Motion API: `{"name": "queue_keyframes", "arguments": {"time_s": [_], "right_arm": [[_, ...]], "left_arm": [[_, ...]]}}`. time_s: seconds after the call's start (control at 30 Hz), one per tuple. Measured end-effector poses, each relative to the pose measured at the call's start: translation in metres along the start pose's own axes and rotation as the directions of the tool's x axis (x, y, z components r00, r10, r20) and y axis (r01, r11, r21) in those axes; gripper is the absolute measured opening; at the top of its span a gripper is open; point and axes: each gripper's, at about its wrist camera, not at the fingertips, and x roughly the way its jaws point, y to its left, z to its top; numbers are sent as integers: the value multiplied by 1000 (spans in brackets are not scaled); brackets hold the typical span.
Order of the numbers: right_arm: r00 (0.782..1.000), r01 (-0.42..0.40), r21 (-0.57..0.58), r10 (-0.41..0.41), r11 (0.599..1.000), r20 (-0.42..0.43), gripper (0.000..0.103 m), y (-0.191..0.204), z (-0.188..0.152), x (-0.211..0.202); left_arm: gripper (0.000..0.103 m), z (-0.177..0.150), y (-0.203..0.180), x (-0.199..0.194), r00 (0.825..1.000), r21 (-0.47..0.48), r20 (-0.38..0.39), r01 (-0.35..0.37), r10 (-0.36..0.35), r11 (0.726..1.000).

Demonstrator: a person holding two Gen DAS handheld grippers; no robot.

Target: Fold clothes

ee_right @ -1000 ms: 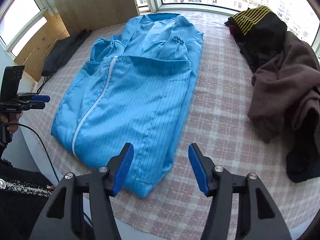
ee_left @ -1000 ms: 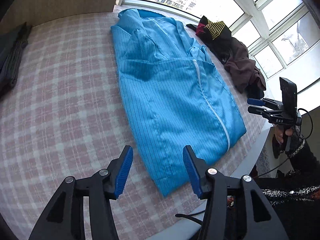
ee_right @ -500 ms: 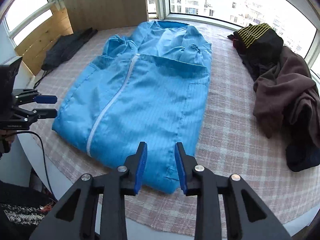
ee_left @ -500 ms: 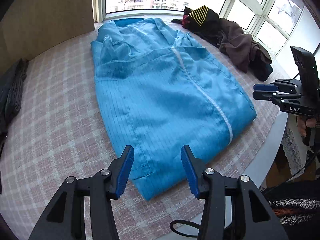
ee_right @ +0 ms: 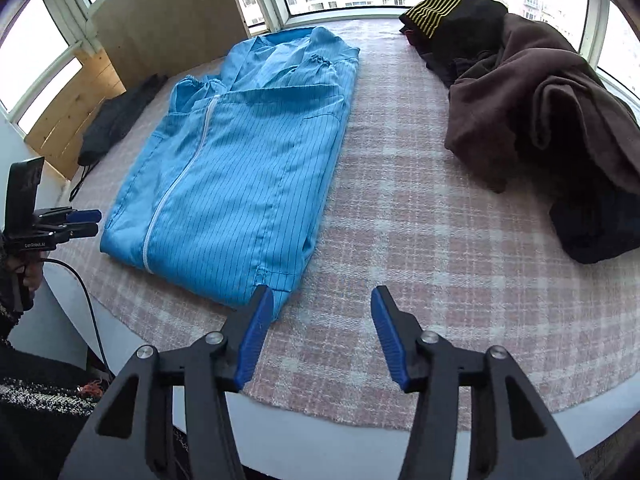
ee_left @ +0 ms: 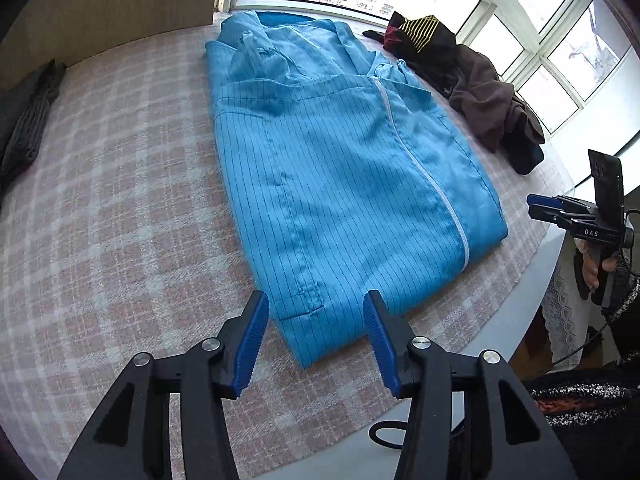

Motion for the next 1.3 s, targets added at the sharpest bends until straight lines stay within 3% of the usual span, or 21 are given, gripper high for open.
{"name": "queue_keyframes", "arguments": {"time_s": [0.17, 0.3, 0.37, 0.4, 0.47, 0.5, 0.6, 0.7, 0.73, 0.77, 0.8, 0.83, 0.93, 1.1, 1.23, 1.3], "right_arm": [[998, 18, -227, -32, 974, -56, 50, 27, -10, 38], [999, -6, -281, -5, 960, -36, 49, 34, -8, 45], [998, -53, -274, 47, 960, -30, 25, 32, -4, 39], [998, -61, -280, 56, 958, -24, 23, 32, -2, 33], [997, -77, -295, 76, 952, -16, 23, 31, 1, 21], [996, -92, -308, 88, 947, -26, 24, 31, 2, 16], [997, -81, -363, 70, 928, -44, 38, 27, 1, 9], [998, -51, -334, 35, 941, -53, 40, 3, 1, 13], [997, -62, -300, 44, 952, -69, 36, -8, 3, 17], [996, -73, -263, 55, 962, -76, 18, -18, 7, 22], [994, -85, -230, 68, 969, -80, 9, -28, 10, 26], [993, -101, -222, 86, 970, -78, 5, -33, 14, 31], [987, -152, -200, 140, 968, -73, 5, -46, 24, 45], [955, -296, -245, 287, 923, -70, 5, -39, 39, 59], [892, -449, -252, 445, 857, -73, 5, -36, 56, 54], [880, -472, -269, 467, 840, -86, 5, -37, 67, 54]], "left_arm": [[48, -16, -3, 16, 998, 77, -62, -21, 26, 997], [47, -13, -6, 27, 998, 57, -70, 2, 2, 998], [36, -8, -7, 30, 998, 45, -63, 15, -12, 999], [21, -6, -7, 29, 998, 40, -57, 24, -21, 999], [12, -3, -7, 23, 998, 49, -44, 39, -37, 998], [12, -2, -6, 21, 998, 53, -51, 39, -36, 998], [16, -1, -3, 12, 997, 64, -71, 5, -1, 998], [11, 4, -7, -5, 997, 83, -54, -49, 53, 995], [11, 8, -14, -11, 997, 109, -51, -58, 64, 992], [11, 13, -26, -10, 996, 153, -55, -68, 77, 986], [11, 19, -38, -9, 994, 199, -59, -77, 90, 977], [11, 23, -52, -6, 992, 255, -67, -83, 104, 963], [13, 41, -93, 17, 983, 389, -107, -96, 148, 916], [16, 61, -107, 53, 965, 463, -184, -80, 184, 883], [16, 63, -93, 79, 933, 471, -253, -113, 257, 875], [16, 66, -93, 78, 928, 469, -259, -121, 267, 875]]}}
